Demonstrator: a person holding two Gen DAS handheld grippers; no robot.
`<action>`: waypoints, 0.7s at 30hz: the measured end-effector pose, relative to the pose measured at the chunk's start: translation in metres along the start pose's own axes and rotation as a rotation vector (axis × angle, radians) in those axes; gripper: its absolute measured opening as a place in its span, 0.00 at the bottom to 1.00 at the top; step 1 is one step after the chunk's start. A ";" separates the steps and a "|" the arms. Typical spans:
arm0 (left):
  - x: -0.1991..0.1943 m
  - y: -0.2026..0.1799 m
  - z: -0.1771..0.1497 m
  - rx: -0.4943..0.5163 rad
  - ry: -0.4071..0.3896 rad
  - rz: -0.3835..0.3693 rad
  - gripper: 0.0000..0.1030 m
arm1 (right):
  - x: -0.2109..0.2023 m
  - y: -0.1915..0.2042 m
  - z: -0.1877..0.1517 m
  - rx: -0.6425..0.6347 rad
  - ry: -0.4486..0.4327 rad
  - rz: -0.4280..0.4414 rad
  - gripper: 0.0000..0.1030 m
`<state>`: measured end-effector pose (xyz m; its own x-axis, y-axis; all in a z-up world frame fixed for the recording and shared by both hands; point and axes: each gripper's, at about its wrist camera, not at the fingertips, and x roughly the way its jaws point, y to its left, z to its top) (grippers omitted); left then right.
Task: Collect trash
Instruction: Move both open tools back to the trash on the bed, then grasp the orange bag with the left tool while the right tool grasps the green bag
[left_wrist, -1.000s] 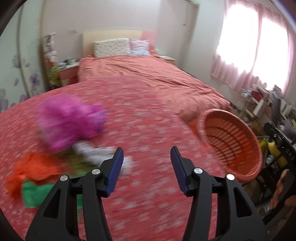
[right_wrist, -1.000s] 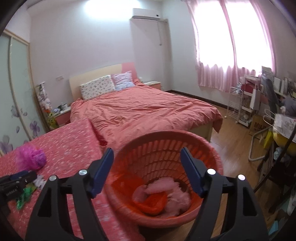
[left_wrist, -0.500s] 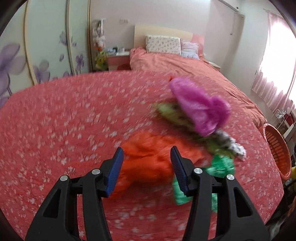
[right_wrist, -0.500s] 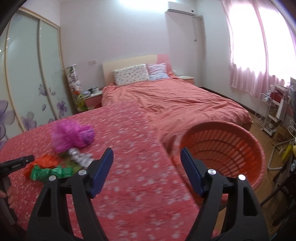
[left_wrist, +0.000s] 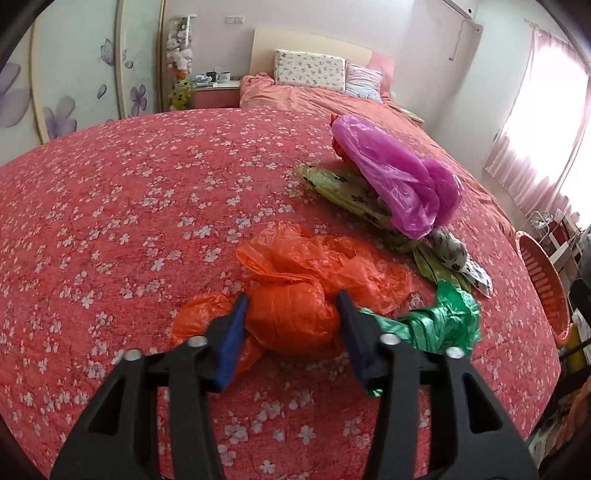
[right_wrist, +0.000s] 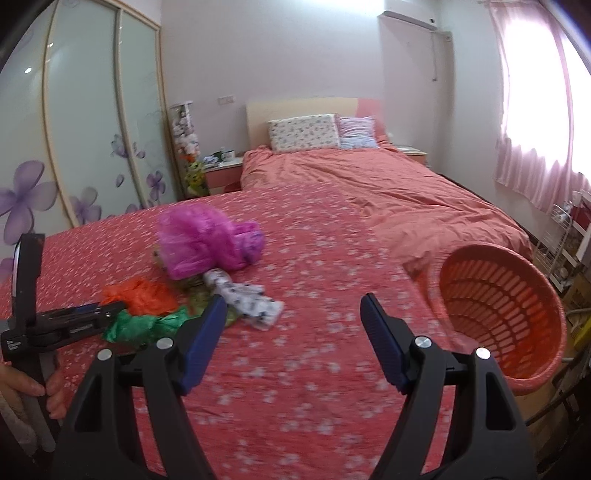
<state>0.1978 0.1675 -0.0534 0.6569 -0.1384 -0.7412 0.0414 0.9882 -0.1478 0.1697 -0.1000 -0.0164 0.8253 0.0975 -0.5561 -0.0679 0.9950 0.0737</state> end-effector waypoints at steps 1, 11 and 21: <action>-0.001 -0.001 0.001 0.008 -0.005 0.008 0.39 | 0.002 0.006 0.000 -0.004 0.005 0.011 0.71; -0.022 0.068 0.015 -0.130 -0.081 0.113 0.35 | 0.034 0.079 0.000 -0.096 0.091 0.150 0.71; -0.039 0.113 0.016 -0.223 -0.118 0.161 0.35 | 0.075 0.133 -0.017 -0.188 0.243 0.214 0.49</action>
<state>0.1884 0.2860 -0.0307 0.7250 0.0407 -0.6876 -0.2284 0.9560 -0.1842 0.2129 0.0397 -0.0627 0.6257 0.2838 -0.7266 -0.3447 0.9362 0.0689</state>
